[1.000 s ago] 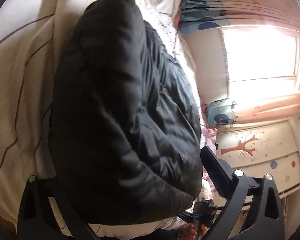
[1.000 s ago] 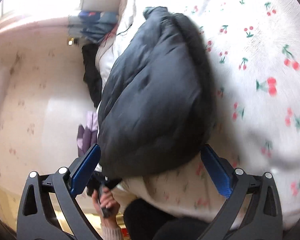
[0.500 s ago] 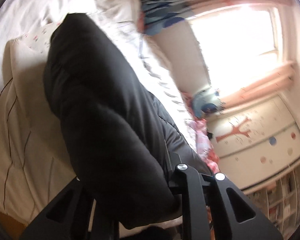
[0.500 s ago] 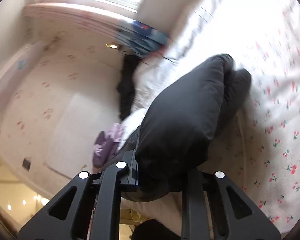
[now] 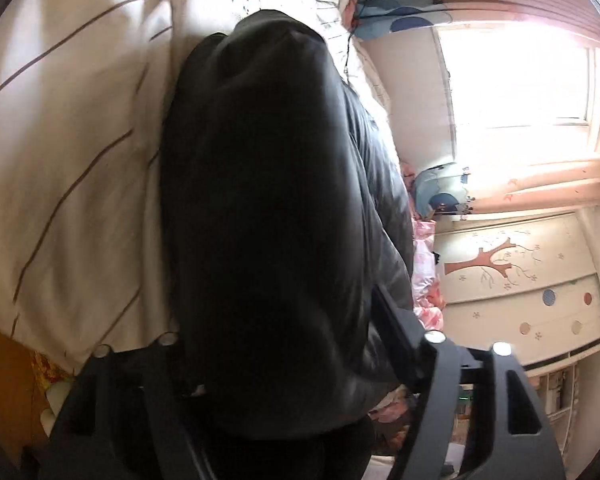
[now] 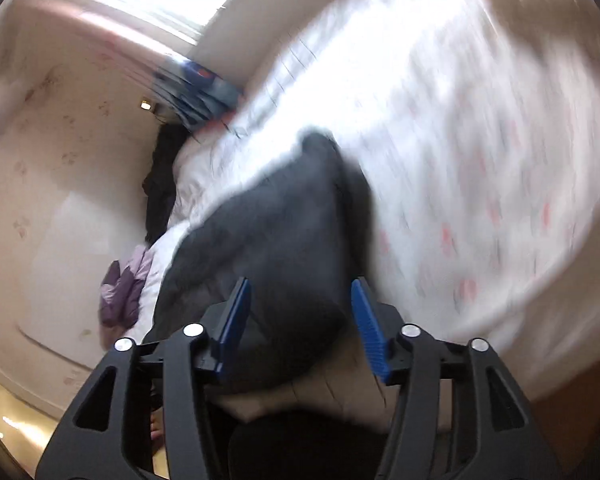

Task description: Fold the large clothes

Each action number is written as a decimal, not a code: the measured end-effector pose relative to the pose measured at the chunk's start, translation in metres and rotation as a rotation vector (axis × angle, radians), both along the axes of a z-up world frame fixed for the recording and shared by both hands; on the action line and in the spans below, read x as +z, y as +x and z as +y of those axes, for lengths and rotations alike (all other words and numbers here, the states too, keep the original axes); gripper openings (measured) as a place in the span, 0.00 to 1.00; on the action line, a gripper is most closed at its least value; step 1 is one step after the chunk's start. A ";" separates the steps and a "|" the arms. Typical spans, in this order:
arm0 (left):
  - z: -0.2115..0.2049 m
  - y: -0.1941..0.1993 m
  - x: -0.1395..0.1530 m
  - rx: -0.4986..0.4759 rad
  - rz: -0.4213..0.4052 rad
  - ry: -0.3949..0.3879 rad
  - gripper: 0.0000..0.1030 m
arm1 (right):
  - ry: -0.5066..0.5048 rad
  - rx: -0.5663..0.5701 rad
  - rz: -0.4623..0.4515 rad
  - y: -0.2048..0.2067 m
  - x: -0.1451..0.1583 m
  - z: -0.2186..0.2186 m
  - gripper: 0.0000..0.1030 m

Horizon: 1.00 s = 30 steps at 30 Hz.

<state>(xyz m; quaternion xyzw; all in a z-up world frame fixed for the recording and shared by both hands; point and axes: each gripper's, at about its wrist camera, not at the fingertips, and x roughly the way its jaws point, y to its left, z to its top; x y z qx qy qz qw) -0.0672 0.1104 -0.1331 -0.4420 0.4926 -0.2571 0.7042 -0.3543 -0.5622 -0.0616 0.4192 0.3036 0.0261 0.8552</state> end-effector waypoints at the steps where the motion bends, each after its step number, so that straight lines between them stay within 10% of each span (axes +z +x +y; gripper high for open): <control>1: -0.005 0.006 0.000 0.011 0.007 0.008 0.71 | -0.050 0.016 -0.043 0.012 0.022 0.010 0.56; 5: -0.015 0.020 -0.011 0.089 0.045 0.003 0.76 | -0.270 0.159 -0.074 0.074 0.058 0.073 0.75; 8: -0.020 0.018 -0.017 0.126 0.014 -0.023 0.67 | -0.411 0.460 0.320 0.142 -0.020 0.138 0.77; 10: -0.023 0.013 -0.013 0.115 -0.027 0.001 0.50 | -0.518 0.490 0.367 0.144 -0.024 0.159 0.76; 15: -0.025 0.003 -0.008 0.098 -0.116 0.070 0.45 | -0.602 0.451 0.127 0.158 0.068 0.192 0.79; 19: -0.030 -0.009 -0.009 0.112 -0.119 0.059 0.47 | -0.687 0.484 -0.006 0.246 0.092 0.245 0.92; 24: -0.025 -0.010 -0.008 0.123 -0.100 0.047 0.71 | -0.607 0.621 0.318 0.375 -0.014 0.291 0.94; 30: -0.010 -0.014 -0.008 0.165 -0.053 -0.060 0.79 | -0.596 0.550 0.189 0.324 0.042 0.252 0.94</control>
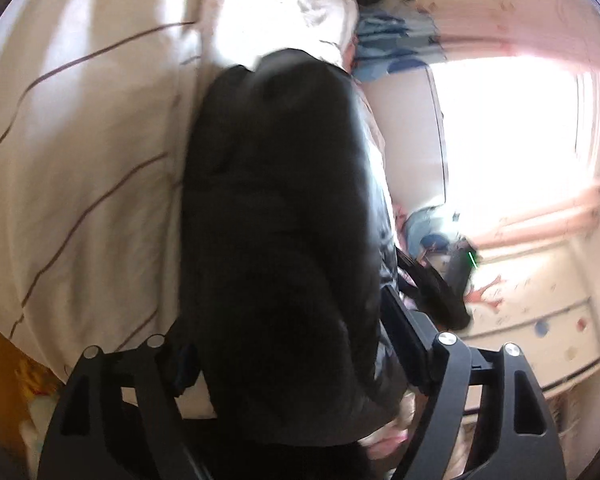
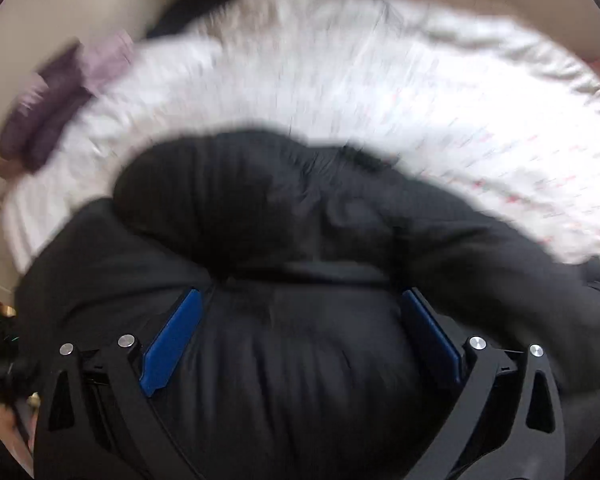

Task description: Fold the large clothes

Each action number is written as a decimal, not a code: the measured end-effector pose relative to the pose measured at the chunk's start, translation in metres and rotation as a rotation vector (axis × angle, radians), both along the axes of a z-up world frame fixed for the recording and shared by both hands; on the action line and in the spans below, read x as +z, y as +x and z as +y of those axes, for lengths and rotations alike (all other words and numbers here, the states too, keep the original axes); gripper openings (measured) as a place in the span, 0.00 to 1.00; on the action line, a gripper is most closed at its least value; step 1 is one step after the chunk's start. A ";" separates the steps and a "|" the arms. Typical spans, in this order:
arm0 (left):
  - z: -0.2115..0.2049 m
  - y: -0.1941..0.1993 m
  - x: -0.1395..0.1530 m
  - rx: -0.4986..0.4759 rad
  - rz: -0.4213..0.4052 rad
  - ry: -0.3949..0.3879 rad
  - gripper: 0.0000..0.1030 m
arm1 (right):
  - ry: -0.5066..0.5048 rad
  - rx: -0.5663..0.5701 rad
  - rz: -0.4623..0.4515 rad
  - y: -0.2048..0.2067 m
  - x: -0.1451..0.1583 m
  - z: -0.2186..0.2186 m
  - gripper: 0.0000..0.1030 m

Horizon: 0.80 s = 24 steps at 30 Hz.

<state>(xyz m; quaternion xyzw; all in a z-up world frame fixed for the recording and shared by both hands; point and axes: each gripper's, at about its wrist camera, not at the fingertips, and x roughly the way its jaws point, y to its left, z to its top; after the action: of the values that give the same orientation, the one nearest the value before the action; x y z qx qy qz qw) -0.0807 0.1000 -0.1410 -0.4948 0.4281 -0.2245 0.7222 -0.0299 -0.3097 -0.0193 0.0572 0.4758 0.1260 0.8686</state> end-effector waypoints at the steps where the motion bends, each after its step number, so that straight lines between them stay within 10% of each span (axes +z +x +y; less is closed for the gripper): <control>1: 0.012 0.009 -0.002 0.007 0.022 -0.001 0.81 | -0.005 -0.031 -0.038 -0.014 0.008 -0.012 0.94; 8: 0.005 0.037 -0.019 0.080 0.083 -0.084 0.85 | -0.043 -0.126 0.080 -0.072 -0.026 -0.076 0.94; 13: 0.002 0.030 0.014 0.010 -0.079 0.241 0.59 | 0.011 -0.114 -0.101 -0.124 0.023 -0.055 0.94; 18: -0.001 0.009 0.027 -0.034 -0.168 0.418 0.53 | -0.026 -0.126 0.007 -0.152 -0.012 -0.053 0.94; 22: -0.010 -0.004 0.039 -0.061 -0.229 0.541 0.53 | 0.036 -0.240 -0.130 -0.190 0.012 -0.070 0.94; 24: -0.008 0.001 0.051 -0.066 -0.245 0.583 0.53 | -0.022 -0.288 -0.022 -0.190 -0.008 -0.080 0.94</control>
<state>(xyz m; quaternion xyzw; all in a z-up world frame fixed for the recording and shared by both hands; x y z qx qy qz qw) -0.0799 0.0919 -0.0897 -0.2221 0.3999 -0.1736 0.8721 -0.2198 -0.3895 -0.0274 0.1140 0.4544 -0.0045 0.8835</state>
